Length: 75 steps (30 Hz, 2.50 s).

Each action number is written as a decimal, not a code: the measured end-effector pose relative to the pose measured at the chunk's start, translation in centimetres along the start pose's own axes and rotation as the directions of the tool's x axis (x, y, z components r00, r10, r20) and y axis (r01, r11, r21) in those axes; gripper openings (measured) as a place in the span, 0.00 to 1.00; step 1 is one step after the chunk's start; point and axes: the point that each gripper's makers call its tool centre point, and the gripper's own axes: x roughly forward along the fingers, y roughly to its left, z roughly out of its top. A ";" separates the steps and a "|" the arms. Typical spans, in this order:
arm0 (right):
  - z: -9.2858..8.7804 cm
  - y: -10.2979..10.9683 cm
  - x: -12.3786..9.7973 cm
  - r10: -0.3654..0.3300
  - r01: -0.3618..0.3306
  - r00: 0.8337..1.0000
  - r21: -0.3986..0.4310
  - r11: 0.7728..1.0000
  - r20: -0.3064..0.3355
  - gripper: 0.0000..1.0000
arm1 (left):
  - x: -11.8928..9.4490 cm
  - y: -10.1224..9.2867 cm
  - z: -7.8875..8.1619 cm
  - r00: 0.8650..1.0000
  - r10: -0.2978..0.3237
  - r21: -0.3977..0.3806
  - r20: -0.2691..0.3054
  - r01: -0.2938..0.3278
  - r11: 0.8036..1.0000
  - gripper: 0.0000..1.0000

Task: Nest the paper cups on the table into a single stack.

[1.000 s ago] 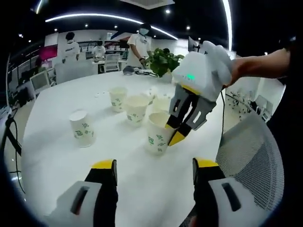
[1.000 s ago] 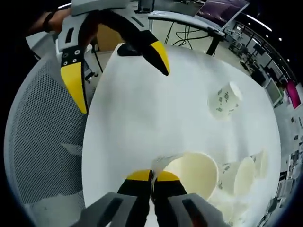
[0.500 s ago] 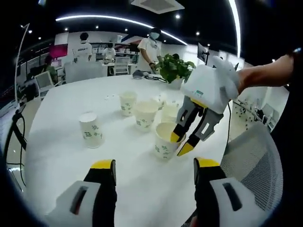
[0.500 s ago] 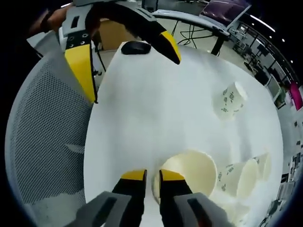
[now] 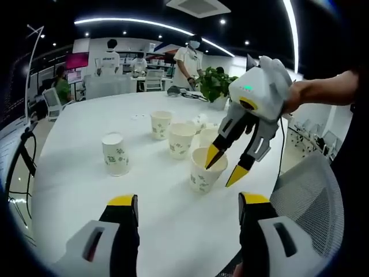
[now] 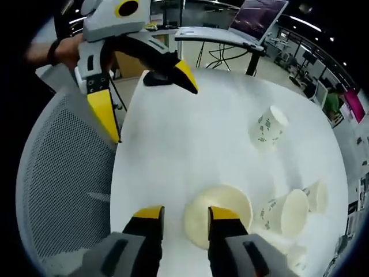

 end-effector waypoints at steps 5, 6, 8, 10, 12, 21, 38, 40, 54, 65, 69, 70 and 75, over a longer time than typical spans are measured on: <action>0.7 -0.6 -1.3 -0.031 0.024 0.996 0.085 0.996 0.081 0.35 | 0.2 0.0 0.2 1.000 0.000 0.002 0.005 0.000 1.000 0.72; 1.0 -0.7 -1.8 -0.033 0.020 0.993 0.115 0.993 0.112 0.37 | 0.2 0.1 0.3 1.000 0.000 0.002 0.009 0.000 1.000 0.72; 1.1 -1.0 -2.4 -0.049 0.029 0.989 0.143 0.989 0.142 0.40 | 0.1 0.1 0.4 1.000 0.000 0.002 0.012 0.000 1.000 0.72; 1.5 -1.6 -3.4 -0.080 0.044 0.975 0.174 0.984 0.209 0.42 | -0.1 -0.1 0.7 1.000 -0.003 -0.002 0.018 0.003 1.000 0.72; 1.7 -1.9 -4.2 -0.101 0.045 0.960 0.211 0.976 0.260 0.43 | 0.0 -0.1 0.7 1.000 -0.006 0.000 0.018 0.006 1.000 0.72; 0.1 -5.8 -8.9 -0.342 0.103 0.842 0.499 0.860 0.416 0.52 | 0.3 0.5 0.5 1.000 -0.021 -0.001 0.018 0.021 1.000 0.73; -5.0 -7.2 -8.9 -0.458 0.136 0.816 0.654 0.744 0.351 0.49 | -0.1 1.0 0.5 1.000 -0.016 -0.018 0.025 0.016 1.000 0.75; -5.3 -7.1 -8.1 -0.453 0.133 0.826 0.664 0.735 0.336 0.48 | -0.2 1.1 0.5 1.000 -0.014 -0.021 0.024 0.015 1.000 0.75; -6.4 -7.5 -5.5 -0.312 0.166 0.919 0.478 0.863 0.243 0.38 | -0.9 1.2 0.4 1.000 -0.009 -0.010 0.013 0.009 1.000 0.75; -7.6 -7.3 -2.4 -0.176 0.139 0.980 0.317 0.938 0.090 0.38 | -1.2 0.4 1.3 1.000 -0.012 0.029 0.008 0.012 0.999 0.77; -8.3 -7.5 -1.3 -0.139 0.131 0.990 0.249 0.960 0.014 0.36 | -1.4 0.3 1.7 1.000 -0.010 0.048 0.002 0.010 0.999 0.77; -8.4 -7.6 -1.0 -0.137 0.132 0.991 0.240 0.962 0.005 0.34 | -1.5 0.3 1.7 1.000 -0.008 0.057 -0.007 0.008 0.998 0.77; -9.3 -7.1 0.3 -0.107 0.121 0.990 0.177 0.977 -0.087 0.32 | -1.4 0.6 1.3 0.999 -0.004 0.082 -0.048 0.008 0.997 0.77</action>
